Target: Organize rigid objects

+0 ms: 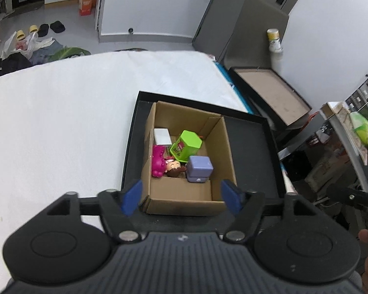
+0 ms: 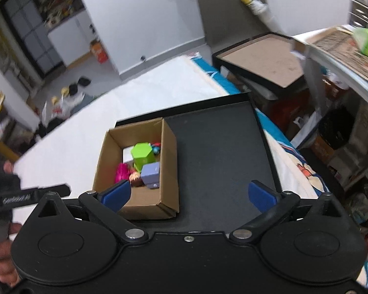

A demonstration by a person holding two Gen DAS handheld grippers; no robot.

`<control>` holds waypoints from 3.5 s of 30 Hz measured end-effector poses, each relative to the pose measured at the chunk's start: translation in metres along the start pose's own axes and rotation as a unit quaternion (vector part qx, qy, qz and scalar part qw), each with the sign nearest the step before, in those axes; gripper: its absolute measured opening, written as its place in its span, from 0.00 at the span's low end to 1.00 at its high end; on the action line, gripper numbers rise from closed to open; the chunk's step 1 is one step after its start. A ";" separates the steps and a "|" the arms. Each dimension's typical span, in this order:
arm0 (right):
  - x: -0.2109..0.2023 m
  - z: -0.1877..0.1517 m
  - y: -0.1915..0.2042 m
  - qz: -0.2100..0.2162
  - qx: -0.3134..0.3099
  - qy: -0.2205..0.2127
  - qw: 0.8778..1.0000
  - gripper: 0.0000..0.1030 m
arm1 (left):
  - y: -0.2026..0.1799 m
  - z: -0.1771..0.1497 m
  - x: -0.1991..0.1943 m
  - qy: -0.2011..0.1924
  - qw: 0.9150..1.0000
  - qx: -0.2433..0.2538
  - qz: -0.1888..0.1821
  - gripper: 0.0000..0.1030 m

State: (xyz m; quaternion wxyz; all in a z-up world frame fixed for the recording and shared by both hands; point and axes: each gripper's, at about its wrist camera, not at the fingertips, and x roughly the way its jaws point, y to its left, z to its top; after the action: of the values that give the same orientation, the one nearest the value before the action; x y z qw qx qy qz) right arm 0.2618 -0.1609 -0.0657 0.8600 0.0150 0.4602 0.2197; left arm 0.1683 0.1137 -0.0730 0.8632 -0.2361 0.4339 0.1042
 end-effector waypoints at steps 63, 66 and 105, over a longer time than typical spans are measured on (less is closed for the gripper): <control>-0.117 -0.103 0.021 -0.012 0.002 -0.124 0.992 1.00 | -0.024 -0.113 -0.138 -0.106 0.987 0.118 -0.038 0.94; -0.116 -0.105 0.021 -0.011 -0.001 -0.120 0.993 1.00 | -0.021 -0.113 -0.135 -0.104 0.988 0.112 -0.033 0.94; -0.116 -0.106 0.027 -0.013 -0.013 -0.117 0.993 1.00 | -0.019 -0.107 -0.139 -0.104 0.989 0.099 -0.025 0.94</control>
State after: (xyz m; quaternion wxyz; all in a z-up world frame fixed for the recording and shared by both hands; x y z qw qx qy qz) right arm 0.1121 -0.2008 -0.0298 0.9108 0.0232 0.3539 0.2114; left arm 0.0167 0.0472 -0.0110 0.9252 -0.1484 0.3434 0.0633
